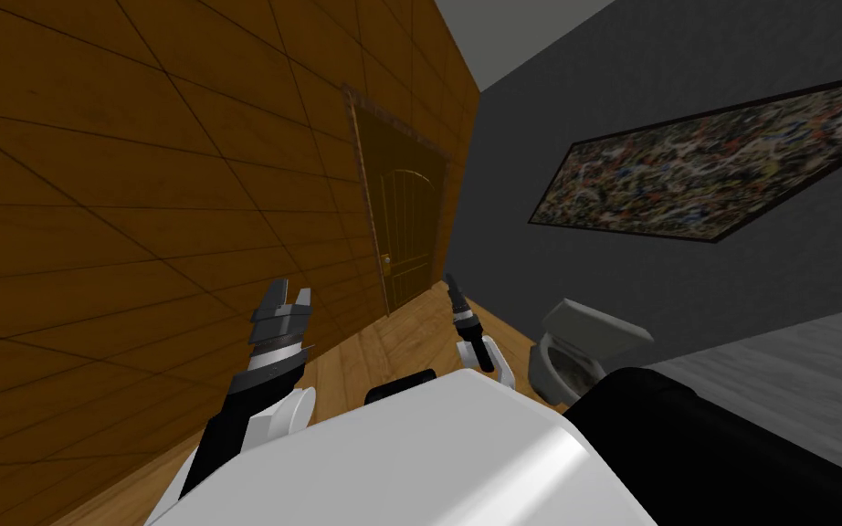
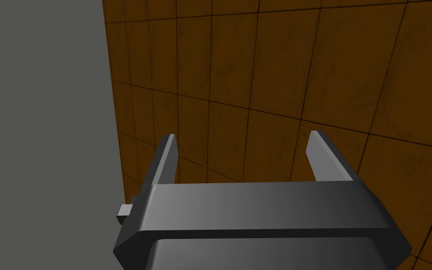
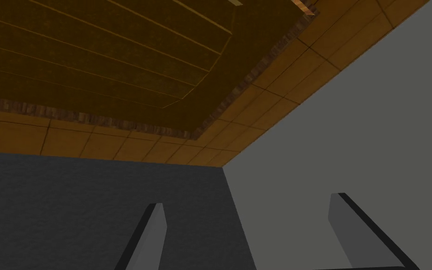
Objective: Pull the door open
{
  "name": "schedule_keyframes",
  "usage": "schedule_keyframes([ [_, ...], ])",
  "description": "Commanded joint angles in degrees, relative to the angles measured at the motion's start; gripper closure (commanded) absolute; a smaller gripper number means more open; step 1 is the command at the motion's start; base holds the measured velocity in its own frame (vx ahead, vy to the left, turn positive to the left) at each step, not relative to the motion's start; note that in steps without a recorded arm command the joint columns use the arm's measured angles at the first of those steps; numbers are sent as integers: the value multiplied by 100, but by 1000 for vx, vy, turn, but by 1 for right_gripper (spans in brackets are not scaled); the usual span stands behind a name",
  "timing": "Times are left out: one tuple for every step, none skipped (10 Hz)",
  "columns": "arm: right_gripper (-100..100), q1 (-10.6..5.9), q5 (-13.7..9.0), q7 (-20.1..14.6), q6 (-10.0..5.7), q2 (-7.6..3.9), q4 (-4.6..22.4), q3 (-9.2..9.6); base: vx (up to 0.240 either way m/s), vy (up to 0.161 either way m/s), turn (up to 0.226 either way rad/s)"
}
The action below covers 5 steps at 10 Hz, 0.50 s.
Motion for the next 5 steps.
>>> schedule_keyframes([
  [-100,-92,246,158,-23,-35,213,20,137,74,-5],
  [-100,-124,337,213,-34,-51,293,24,142,48,-7],
  [-100,-157,428,268,-45,-67,372,28,123,38,1],
  [-100,-189,519,323,-57,-83,452,32,117,37,-1],
  [-100,-222,613,380,-68,-97,534,36,89,30,-4],
])
